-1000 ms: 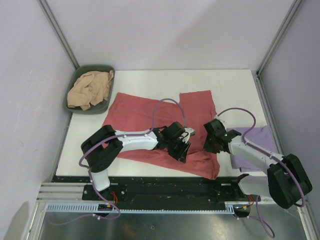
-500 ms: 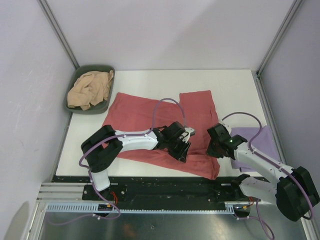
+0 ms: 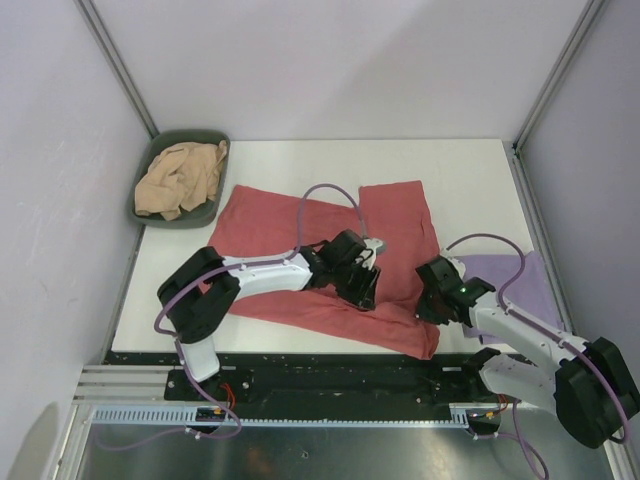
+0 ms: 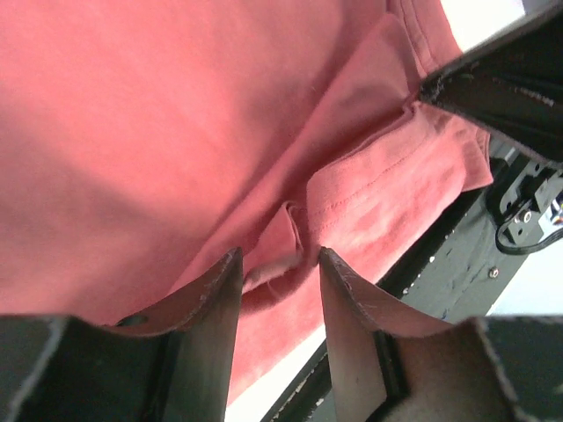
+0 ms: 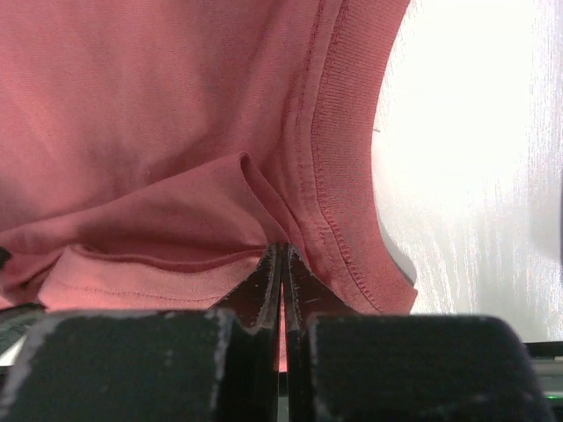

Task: Fold and stack the t-shirts
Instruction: Fold the flattened tshirt in 1/3 of the way

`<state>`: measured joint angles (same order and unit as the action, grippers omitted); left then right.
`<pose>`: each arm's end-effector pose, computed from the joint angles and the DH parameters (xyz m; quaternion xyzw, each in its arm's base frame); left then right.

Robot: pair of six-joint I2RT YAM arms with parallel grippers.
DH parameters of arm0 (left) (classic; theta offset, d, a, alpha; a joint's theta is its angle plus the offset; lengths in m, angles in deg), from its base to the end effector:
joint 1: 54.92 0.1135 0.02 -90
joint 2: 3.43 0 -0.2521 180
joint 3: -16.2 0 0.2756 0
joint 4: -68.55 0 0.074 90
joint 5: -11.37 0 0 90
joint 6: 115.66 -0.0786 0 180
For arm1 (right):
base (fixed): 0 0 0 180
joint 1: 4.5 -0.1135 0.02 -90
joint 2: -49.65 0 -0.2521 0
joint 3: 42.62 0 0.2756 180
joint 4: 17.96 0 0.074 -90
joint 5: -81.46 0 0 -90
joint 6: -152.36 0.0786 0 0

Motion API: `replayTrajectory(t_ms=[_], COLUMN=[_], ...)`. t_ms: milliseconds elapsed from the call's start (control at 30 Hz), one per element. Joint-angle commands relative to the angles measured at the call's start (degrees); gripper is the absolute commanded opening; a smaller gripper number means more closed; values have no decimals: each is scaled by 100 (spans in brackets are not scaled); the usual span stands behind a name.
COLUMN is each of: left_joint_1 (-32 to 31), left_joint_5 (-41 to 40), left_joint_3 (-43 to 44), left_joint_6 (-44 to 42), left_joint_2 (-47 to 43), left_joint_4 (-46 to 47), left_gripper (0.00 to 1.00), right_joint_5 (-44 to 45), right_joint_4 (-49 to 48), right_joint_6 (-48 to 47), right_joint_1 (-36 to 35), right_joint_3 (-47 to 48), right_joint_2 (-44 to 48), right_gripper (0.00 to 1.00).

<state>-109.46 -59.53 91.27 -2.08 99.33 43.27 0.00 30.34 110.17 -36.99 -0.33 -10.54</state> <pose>0.2163 -0.3481 0.1129 0.3004 0.8871 -0.3195 0.1440 0.1903 0.1073 0.1087 0.1453 0.9650 0.0769 0.2042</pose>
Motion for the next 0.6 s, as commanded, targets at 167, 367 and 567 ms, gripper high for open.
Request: replayTrajectory(t_ms=[167,367,567], left_joint_1=[300,299,303], left_joint_5=[-388,-222,31], left_joint_3=[395,537,515], left_joint_6=[297,333,266], left_joint_2=[-147,101,174], left_joint_4=[268,267,261], left_gripper=[46,46,45], right_joint_5=[89,100,73], right_joint_4=[-97,-107,-153], right_joint_6=[135,148,142], right_joint_1=[-54,-64,-64], right_joint_3=[-108,-136,-150], right_joint_2=[95,99,51], right_gripper=[0,0,0])
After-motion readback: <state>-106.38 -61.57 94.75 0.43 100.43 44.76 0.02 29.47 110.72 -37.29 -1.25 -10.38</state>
